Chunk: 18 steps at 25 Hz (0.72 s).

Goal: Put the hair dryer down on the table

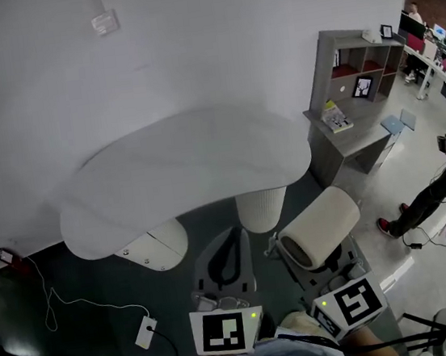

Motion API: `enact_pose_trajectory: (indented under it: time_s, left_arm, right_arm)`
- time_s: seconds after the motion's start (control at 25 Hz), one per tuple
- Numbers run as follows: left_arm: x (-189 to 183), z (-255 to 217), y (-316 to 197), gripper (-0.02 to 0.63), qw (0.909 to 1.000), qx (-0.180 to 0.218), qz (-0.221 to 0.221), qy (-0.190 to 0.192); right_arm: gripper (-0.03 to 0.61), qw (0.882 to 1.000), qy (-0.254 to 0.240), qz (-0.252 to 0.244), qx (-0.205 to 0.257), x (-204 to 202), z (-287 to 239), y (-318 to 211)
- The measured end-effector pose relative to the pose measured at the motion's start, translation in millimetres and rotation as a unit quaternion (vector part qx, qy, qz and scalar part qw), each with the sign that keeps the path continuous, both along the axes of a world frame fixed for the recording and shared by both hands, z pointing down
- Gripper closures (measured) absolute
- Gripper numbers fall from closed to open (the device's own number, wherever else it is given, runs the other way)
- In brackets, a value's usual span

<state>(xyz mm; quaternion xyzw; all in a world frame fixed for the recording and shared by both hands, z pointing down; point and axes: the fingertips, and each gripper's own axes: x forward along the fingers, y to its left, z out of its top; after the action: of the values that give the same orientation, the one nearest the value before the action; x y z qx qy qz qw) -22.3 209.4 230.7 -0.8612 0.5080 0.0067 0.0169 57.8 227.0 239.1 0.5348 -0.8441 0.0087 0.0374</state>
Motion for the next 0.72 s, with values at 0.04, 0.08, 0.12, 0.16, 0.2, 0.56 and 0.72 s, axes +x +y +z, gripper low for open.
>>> enact_pose_trajectory:
  time_s: [0.04, 0.08, 0.12, 0.16, 0.2, 0.56, 0.72]
  left_arm:
    - [0.5, 0.0, -5.2, 0.597, 1.0, 0.0, 0.001, 0.002]
    - [1.4, 0.4, -10.4, 0.597, 1.0, 0.0, 0.002, 0.005]
    - [2.4, 1.5, -15.5, 0.597, 1.0, -0.001, 0.003, 0.007]
    - [3.3, 3.4, -20.2, 0.597, 1.0, -0.004, 0.003, 0.008]
    - [4.1, 5.9, -24.7, 0.597, 0.9999, -0.006, 0.004, 0.007]
    - [19.5, 22.9, -98.1, 0.597, 0.9997, -0.025, -0.006, -0.004]
    - [34.9, 28.3, -140.4, 0.597, 0.9992, -0.035, -0.011, -0.014]
  right_arm:
    - [0.359, 1.0, 0.002, 0.001, 0.002, 0.3, -1.0, -5.0]
    - [0.359, 1.0, 0.004, 0.002, 0.003, 0.8, -1.5, -10.0]
    - [0.359, 1.0, 0.006, 0.001, 0.004, 1.3, -1.5, -15.0]
    - [0.359, 1.0, 0.007, 0.001, 0.003, 1.6, -0.7, -19.6]
    - [0.359, 1.0, 0.007, 0.001, 0.001, 1.7, 0.7, -24.2]
    - [0.359, 1.0, -0.001, -0.007, -0.015, 16.2, 18.5, -95.5]
    - [0.359, 1.0, -0.004, -0.014, -0.026, 30.8, 24.4, -140.1]
